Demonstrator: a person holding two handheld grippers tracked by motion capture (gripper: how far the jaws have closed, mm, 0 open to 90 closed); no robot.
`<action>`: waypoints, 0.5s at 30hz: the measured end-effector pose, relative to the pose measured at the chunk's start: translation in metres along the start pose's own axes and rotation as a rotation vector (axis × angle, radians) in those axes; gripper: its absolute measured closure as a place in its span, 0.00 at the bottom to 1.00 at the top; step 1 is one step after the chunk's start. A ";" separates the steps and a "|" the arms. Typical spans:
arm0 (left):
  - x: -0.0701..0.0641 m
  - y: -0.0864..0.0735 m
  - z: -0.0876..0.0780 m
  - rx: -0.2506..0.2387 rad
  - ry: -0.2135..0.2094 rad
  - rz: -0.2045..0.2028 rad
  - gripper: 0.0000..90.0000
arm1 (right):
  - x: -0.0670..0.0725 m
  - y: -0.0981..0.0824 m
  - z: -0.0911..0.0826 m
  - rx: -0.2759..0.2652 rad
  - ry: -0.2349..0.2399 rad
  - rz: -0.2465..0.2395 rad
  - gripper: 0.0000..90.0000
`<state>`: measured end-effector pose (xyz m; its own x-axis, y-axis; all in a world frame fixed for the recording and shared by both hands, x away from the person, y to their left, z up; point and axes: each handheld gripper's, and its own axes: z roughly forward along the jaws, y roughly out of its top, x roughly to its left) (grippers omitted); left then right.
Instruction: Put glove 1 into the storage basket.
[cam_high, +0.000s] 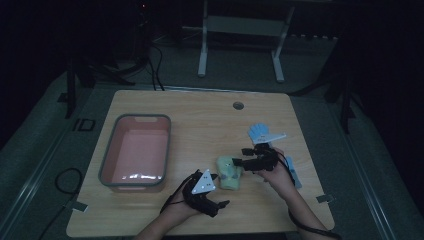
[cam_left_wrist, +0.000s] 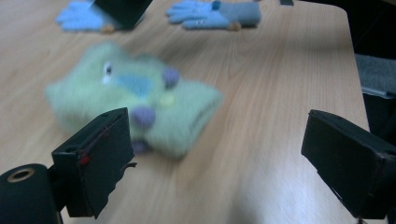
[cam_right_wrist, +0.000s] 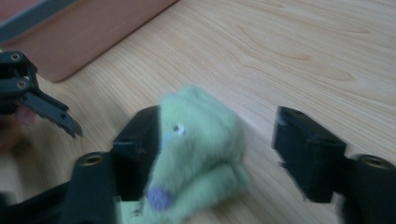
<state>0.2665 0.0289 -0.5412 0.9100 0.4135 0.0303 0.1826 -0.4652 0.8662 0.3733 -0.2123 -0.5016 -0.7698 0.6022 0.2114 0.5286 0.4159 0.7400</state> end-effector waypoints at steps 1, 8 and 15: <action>0.001 0.003 0.003 0.008 0.004 0.021 0.13 | -0.001 0.002 0.003 0.007 0.001 0.000 0.39; 0.007 0.009 0.031 0.094 -0.034 0.128 0.24 | -0.008 0.008 0.028 0.061 0.055 0.006 0.38; 0.012 0.010 0.044 0.157 -0.015 0.216 0.36 | -0.017 -0.002 0.048 0.145 0.071 0.029 0.36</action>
<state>0.2958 -0.0051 -0.5543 0.9394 0.2805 0.1972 0.0384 -0.6575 0.7525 0.4028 -0.1905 -0.5376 -0.7740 0.5679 0.2800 0.5932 0.4957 0.6343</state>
